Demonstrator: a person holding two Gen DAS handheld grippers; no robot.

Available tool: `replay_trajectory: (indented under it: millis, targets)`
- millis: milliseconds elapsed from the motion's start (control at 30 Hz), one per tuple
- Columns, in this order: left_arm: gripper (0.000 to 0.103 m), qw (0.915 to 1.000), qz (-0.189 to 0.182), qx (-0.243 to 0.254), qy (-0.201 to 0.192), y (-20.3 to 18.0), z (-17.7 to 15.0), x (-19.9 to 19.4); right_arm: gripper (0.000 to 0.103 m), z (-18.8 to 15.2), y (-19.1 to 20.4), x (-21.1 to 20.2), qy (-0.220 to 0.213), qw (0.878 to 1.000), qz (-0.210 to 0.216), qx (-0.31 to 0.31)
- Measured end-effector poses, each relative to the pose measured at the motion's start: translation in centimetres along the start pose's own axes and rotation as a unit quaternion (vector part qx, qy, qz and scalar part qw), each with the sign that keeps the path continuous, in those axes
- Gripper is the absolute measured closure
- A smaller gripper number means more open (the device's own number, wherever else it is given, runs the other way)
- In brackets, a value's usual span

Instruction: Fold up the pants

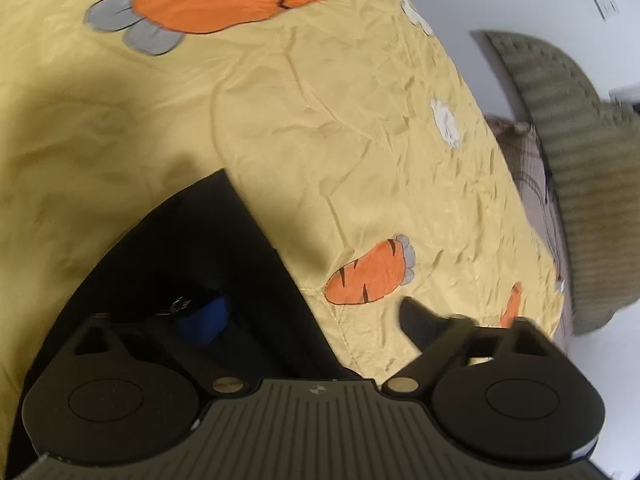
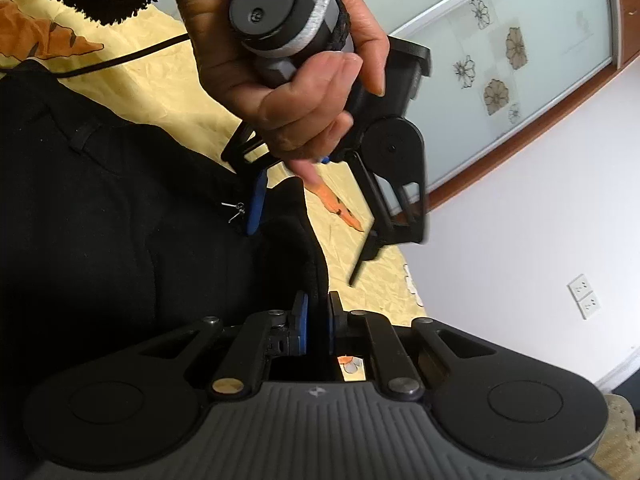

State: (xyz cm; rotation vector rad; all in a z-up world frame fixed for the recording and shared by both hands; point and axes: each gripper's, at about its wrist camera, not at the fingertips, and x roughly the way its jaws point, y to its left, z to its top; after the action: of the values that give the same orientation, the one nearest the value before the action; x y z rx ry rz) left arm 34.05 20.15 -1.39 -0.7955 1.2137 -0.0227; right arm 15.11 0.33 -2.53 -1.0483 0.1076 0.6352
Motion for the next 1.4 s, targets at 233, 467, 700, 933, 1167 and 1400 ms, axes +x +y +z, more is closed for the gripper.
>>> replay_trajectory:
  millis: [233, 467, 700, 933, 1167, 1400]
  targets:
    - [0.096, 0.9983, 0.002, 0.032, -0.048, 1.7, -3.1, -3.5, 0.094, 1.1, 0.3, -0.5, 0.009, 1.0, 0.0, 0.024]
    - [0.096, 0.9635, 0.051, 0.212, -0.156, 1.9, -14.1, -11.2, 0.094, 3.3, 1.5, -8.1, -0.009, 0.996, 0.048, 0.069]
    - [0.095, 0.9668, 0.085, 0.198, -0.138, 8.4, -20.1, -11.8, 0.094, 4.8, 7.4, -12.9, -0.011, 0.99, 0.118, 0.082]
    - [0.093, 0.9639, 0.103, 0.194, -0.151, 10.1, -21.8, -11.6, 0.094, 4.7, 8.9, -12.7, 0.008, 0.987, 0.126, 0.103]
    - [0.076, 0.9578, 0.128, 0.2, -0.161, 10.0, -22.9, -11.4, 0.093, 4.2, 8.9, -12.2, 0.015, 0.984, 0.129, 0.125]
    - [0.026, 0.9018, 0.232, 0.27, -0.245, 6.9, -26.5, -13.3, 0.087, 0.4, 5.0, -18.3, 0.015, 0.967, 0.038, 0.25]
